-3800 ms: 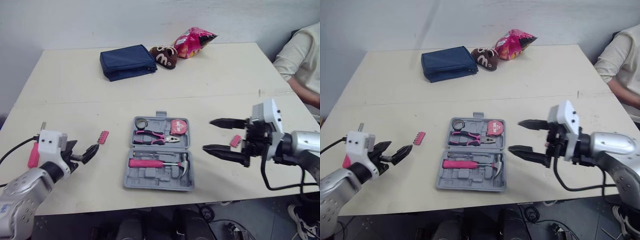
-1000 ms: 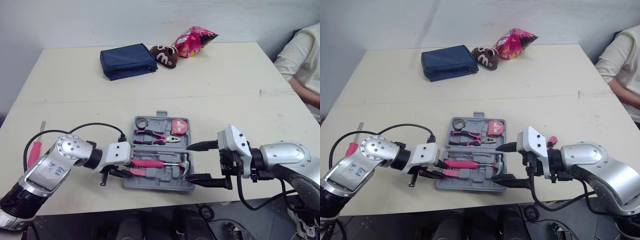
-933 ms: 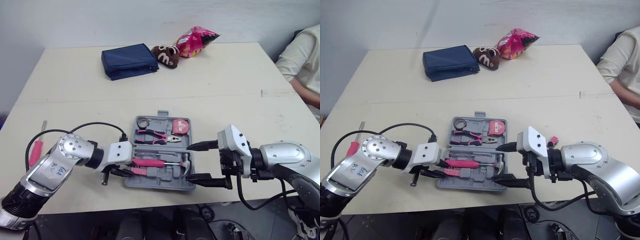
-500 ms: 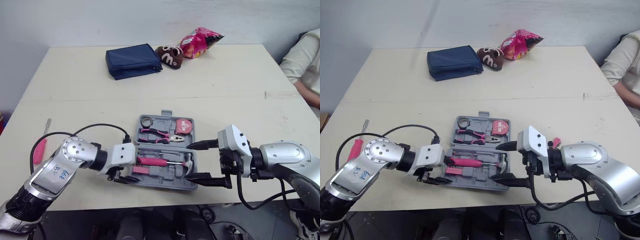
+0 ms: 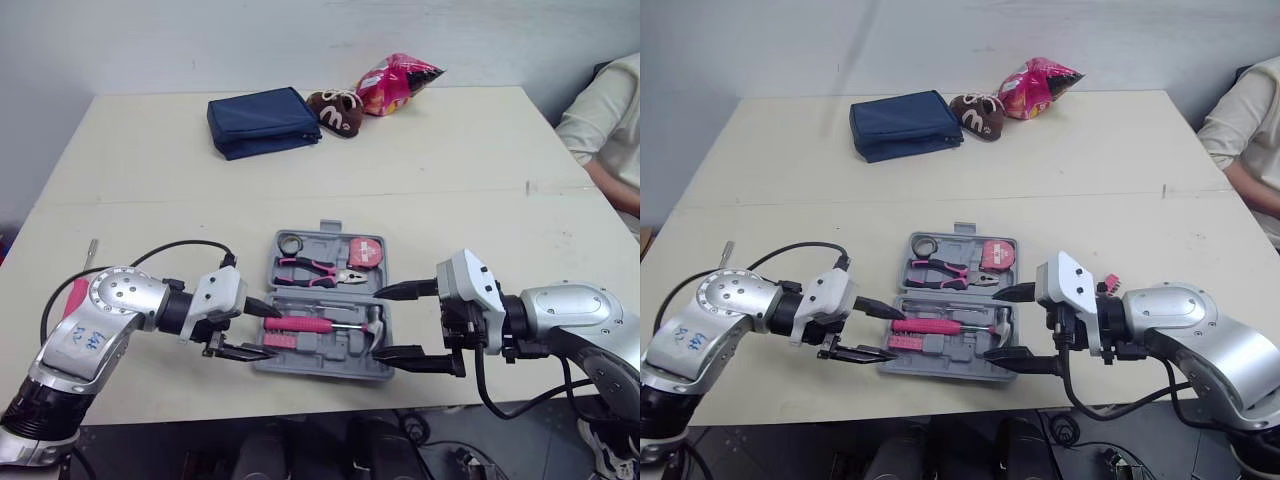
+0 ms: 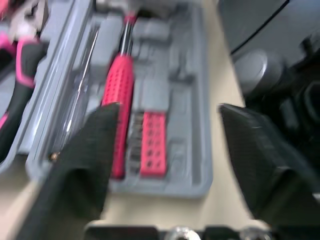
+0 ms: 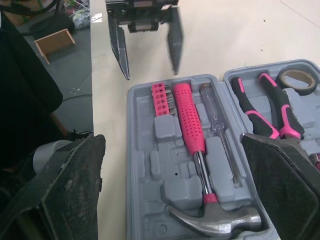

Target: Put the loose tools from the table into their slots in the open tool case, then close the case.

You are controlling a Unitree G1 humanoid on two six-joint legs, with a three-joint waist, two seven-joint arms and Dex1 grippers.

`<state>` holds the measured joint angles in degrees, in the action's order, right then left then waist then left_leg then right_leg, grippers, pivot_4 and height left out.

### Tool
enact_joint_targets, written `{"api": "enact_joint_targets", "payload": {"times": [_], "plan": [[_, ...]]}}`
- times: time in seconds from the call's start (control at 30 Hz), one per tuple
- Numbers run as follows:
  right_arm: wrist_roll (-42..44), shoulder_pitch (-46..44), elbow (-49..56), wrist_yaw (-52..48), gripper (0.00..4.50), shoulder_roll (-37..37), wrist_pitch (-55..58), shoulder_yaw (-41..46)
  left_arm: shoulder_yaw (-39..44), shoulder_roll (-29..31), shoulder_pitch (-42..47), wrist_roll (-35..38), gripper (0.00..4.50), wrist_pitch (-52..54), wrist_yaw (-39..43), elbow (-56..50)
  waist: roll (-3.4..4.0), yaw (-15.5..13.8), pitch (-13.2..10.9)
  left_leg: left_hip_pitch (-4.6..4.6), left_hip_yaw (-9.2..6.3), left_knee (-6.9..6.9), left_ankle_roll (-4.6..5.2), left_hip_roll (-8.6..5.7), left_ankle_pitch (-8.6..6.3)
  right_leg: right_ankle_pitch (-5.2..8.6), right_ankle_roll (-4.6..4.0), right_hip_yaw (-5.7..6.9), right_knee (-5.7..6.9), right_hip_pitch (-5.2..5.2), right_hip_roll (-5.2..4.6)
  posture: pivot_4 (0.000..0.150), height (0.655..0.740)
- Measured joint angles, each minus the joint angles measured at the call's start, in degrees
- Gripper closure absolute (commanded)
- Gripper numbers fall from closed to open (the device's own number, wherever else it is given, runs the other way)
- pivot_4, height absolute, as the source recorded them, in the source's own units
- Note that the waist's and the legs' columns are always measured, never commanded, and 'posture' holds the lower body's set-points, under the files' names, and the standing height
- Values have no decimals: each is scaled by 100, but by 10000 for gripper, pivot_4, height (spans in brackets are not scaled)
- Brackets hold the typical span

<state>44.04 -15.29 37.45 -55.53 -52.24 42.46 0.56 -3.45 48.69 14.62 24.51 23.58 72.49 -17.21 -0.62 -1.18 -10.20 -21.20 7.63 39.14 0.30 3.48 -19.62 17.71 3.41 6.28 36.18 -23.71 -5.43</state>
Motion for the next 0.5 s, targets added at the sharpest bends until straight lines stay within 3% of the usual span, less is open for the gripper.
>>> {"api": "enact_joint_targets", "payload": {"times": [0.1, 0.5], "plan": [[0, -4, -1, 4, 0, 12, 0, -5, -62, -74, -38, -178, 44564, -279, -60, 204, 0, 0, 0, 2, 1, 1, 0, 0, 0, 0, 0, 0, 2, 0, 1, 1500, 7400], [59, 61, -4, 79, 0, 33, 23, 12, -919, 8, 165, -1405, 44876, -591, -532, 177, 24, -10, 17, 18, 4, 1, 4, -3, -1, -1, 1, -7, 5, 11, -3, 1500, 7400]]}}
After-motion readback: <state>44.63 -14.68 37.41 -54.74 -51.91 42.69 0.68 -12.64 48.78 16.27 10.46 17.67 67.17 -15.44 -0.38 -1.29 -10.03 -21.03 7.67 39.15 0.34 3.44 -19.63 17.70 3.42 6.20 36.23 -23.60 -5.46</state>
